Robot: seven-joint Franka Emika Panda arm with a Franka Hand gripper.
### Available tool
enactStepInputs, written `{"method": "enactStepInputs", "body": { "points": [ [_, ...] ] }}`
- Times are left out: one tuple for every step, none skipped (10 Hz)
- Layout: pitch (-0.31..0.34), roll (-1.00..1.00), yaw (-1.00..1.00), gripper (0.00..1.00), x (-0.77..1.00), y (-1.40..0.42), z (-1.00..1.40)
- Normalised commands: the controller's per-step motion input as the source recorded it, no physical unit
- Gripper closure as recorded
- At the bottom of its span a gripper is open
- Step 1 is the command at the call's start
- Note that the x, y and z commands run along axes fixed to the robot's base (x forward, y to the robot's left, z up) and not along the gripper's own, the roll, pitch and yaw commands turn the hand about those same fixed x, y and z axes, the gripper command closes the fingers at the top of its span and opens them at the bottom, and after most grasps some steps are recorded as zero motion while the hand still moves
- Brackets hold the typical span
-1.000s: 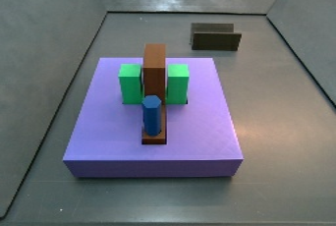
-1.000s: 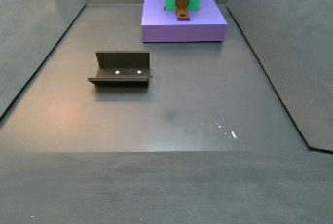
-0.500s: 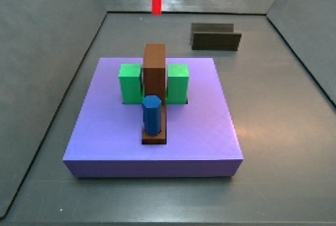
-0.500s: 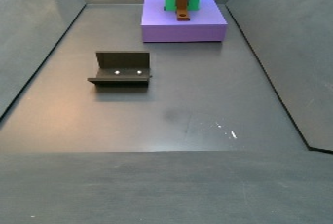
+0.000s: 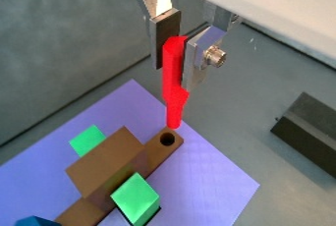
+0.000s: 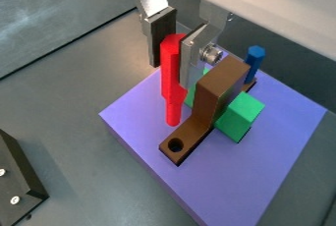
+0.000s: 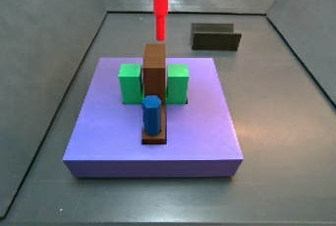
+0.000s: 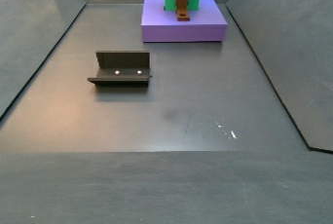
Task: Pick up the red object. Move up. Place the red object on the fixture. Regrasp the red object. Move to above the board. Insert the red object.
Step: Insert the red object.
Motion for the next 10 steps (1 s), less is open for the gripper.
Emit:
{"method": "enactStepInputs", "body": {
  "points": [
    [-0.15,-0.33,0.0,1.0,0.0,0.12,-0.28],
    [-0.123,-0.2,0.0,1.0,0.0,0.13,-0.33],
    [-0.14,-0.15,0.0,1.0,0.0,0.08,-0.38],
    [-0.116,-0.14,0.0,1.0,0.0,0.04,-0.29],
    [-0.104,-0.15,0.0,1.0,0.0,0.0,-0.22],
    [-0.09,-0.1,0.0,1.0,0.0,0.0,-0.23],
    [-0.071,-0.06,0.0,1.0,-0.07,0.0,-0.23],
    [-0.051,-0.01,0.0,1.0,-0.07,0.0,-0.23],
    [-0.049,0.0,0.0,1.0,-0.06,0.0,-0.23],
    [-0.04,0.0,0.0,1.0,-0.11,0.0,-0.21]
  ]
}}
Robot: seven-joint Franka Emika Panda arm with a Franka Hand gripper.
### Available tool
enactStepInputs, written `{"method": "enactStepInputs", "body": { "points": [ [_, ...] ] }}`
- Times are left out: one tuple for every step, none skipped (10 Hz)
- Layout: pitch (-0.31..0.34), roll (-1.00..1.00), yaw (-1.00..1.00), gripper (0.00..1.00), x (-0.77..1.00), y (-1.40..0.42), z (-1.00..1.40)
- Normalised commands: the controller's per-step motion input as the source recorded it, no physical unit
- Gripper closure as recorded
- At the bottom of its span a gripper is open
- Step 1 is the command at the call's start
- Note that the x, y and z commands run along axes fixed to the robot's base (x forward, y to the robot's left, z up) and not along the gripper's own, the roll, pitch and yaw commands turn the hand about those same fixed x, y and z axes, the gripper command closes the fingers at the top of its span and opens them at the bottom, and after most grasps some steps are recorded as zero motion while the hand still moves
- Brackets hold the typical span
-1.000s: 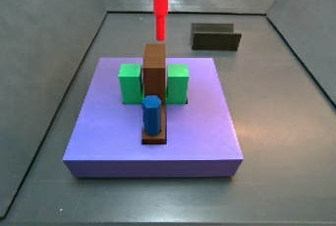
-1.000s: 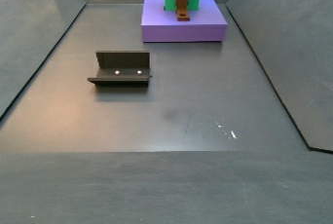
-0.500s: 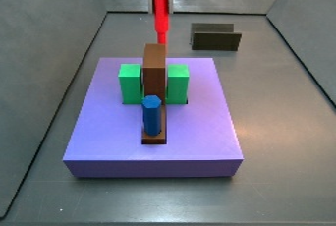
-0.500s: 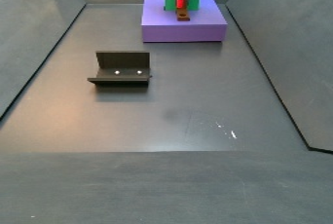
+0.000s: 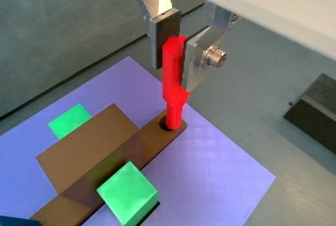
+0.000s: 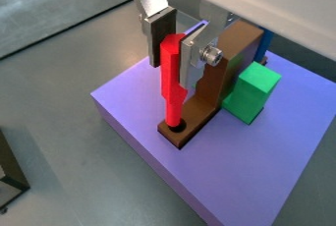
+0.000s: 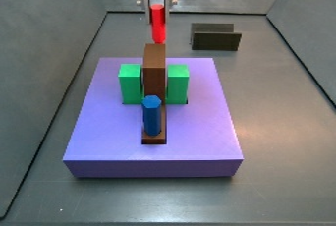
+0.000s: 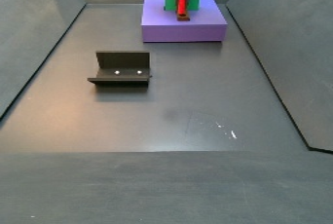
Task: Pick up the red object. Move up. Place the red object on the fixture. Regrasp the red object. Move to above the board. Insert the red object.
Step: Insert the red object.
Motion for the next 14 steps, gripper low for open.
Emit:
{"method": "enactStepInputs", "body": {
  "points": [
    [-0.029,-0.02,0.0,1.0,-0.23,0.0,-0.1],
    [-0.043,-0.01,-0.03,1.0,-0.31,0.0,0.0],
    [-0.064,-0.02,0.0,1.0,-0.27,0.0,0.0],
    [-0.079,-0.08,0.0,1.0,0.0,-0.05,-0.03],
    [-0.034,-0.01,0.0,1.0,0.06,-0.02,-0.17],
    [0.0,0.0,0.0,1.0,0.14,0.0,-0.21],
    [0.0,0.0,0.0,1.0,0.12,0.0,-0.2],
    [0.0,0.0,0.0,1.0,0.11,0.0,-0.19],
    [0.0,0.0,0.0,1.0,0.17,0.0,-0.08],
    [0.013,0.0,0.0,1.0,0.12,0.0,0.0],
    [0.009,-0.01,0.0,1.0,0.0,0.0,0.0],
    [0.0,0.0,0.0,1.0,0.0,0.0,-0.02],
    [0.0,0.0,0.0,1.0,0.0,0.0,-0.07],
    [0.0,0.0,0.0,1.0,0.12,0.0,-0.01]
  ]
}}
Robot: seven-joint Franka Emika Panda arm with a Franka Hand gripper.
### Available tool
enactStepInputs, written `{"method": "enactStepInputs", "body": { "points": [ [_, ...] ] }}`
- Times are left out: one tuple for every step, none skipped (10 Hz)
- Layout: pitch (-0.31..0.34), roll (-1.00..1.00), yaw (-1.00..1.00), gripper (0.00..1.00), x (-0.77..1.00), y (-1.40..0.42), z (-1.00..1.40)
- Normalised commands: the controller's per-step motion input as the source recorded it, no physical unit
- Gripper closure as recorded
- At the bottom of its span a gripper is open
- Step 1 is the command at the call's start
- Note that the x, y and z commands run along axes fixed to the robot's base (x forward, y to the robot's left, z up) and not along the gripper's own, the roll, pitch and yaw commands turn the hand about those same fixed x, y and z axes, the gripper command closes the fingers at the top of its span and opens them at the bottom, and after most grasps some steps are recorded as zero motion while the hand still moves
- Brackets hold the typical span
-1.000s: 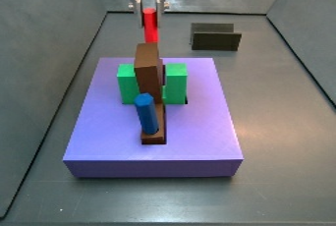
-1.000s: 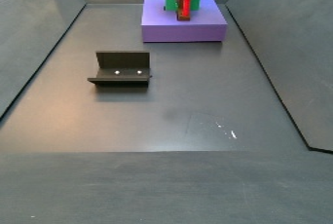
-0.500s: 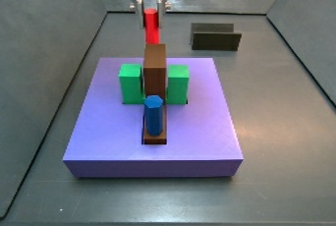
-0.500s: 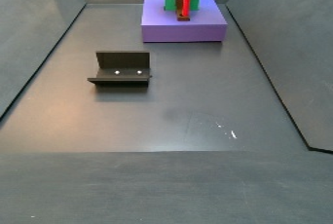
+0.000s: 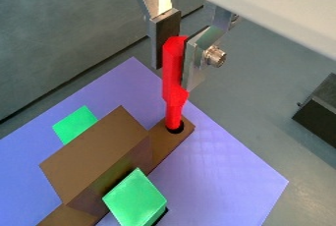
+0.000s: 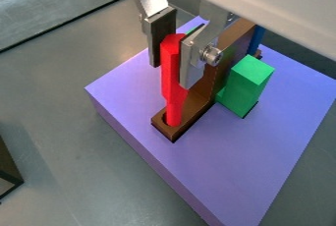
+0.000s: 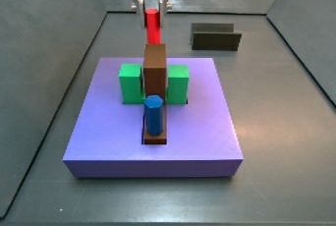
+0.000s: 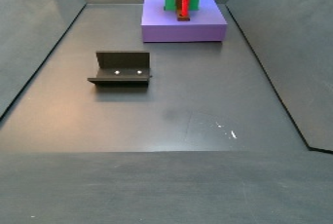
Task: Pick up the red object. Move up. Place the red object on the fixture. Regrasp the red object. Move to above the board. Insert the red object.
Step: Insert the red object.
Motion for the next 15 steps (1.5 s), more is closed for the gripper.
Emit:
{"method": "enactStepInputs", "body": {
  "points": [
    [0.033,-0.02,0.0,1.0,0.28,0.0,0.04],
    [0.04,-0.02,0.0,1.0,0.25,0.0,0.03],
    [0.024,0.0,0.0,1.0,0.12,0.0,0.0],
    [0.004,0.0,0.0,1.0,0.0,0.0,-0.01],
    [0.01,0.0,-0.01,1.0,-0.03,0.0,0.0],
    [0.044,0.04,-0.12,1.0,-0.26,0.0,0.02],
    [0.016,0.0,-0.09,1.0,-0.12,0.0,0.09],
    [0.0,0.0,-0.04,1.0,0.0,-0.02,0.02],
    [0.0,0.0,0.0,1.0,0.0,-0.03,0.0],
    [0.0,0.0,0.0,1.0,0.0,0.0,-0.03],
    [0.0,0.0,0.0,1.0,0.08,0.0,-0.03],
    [0.0,0.0,0.0,1.0,0.09,0.0,-0.05],
    [0.0,0.0,0.0,1.0,0.06,0.0,-0.08],
    [0.0,0.0,0.0,1.0,0.07,0.0,-0.1],
    [0.0,0.0,0.0,1.0,0.07,0.0,-0.12]
  ]
}}
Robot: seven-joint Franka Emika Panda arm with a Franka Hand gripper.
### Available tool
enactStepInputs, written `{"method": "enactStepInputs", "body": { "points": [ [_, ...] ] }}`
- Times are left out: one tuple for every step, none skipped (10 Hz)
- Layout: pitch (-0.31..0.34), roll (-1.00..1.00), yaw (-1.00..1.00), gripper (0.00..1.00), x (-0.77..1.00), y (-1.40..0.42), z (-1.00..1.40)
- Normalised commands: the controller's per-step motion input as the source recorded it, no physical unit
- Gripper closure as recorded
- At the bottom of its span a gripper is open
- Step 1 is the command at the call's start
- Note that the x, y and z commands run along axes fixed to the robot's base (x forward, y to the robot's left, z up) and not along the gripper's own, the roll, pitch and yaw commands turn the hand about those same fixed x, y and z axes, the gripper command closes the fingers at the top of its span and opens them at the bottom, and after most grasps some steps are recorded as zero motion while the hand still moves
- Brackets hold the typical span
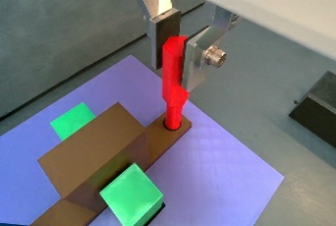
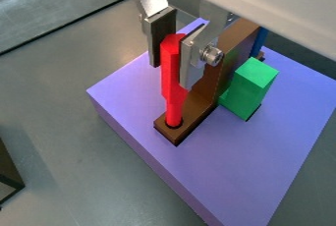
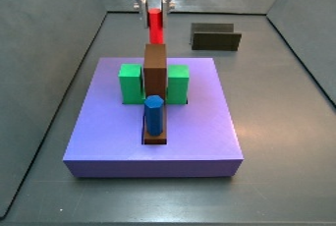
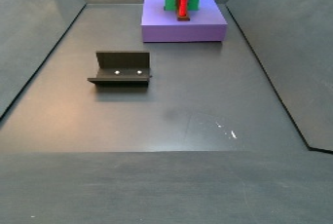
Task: Pick up the red object. Move up. Place the red object on the fixture. Regrasp the red object. Move to above the board. Insert the red object.
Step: Insert the red object.
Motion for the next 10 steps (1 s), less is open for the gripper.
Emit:
{"method": "enactStepInputs", "body": {
  "points": [
    [0.0,0.02,0.0,1.0,0.09,0.0,-0.16],
    [0.0,0.05,0.0,1.0,0.0,0.0,-0.23],
    [0.0,0.04,0.0,1.0,0.0,0.03,-0.21],
    [0.0,0.05,0.0,1.0,0.0,0.06,-0.13],
    [0.031,0.09,0.0,1.0,0.1,0.02,-0.08],
    [0.009,0.09,0.0,1.0,0.09,0.0,-0.13],
    [0.0,0.07,0.0,1.0,0.1,0.0,-0.22],
    [0.0,0.05,0.0,1.0,0.1,-0.06,-0.33],
    [0.0,0.09,0.0,1.0,0.15,-0.05,-0.49],
    [0.0,0.05,0.0,1.0,0.18,-0.08,-0.49]
  ]
}}
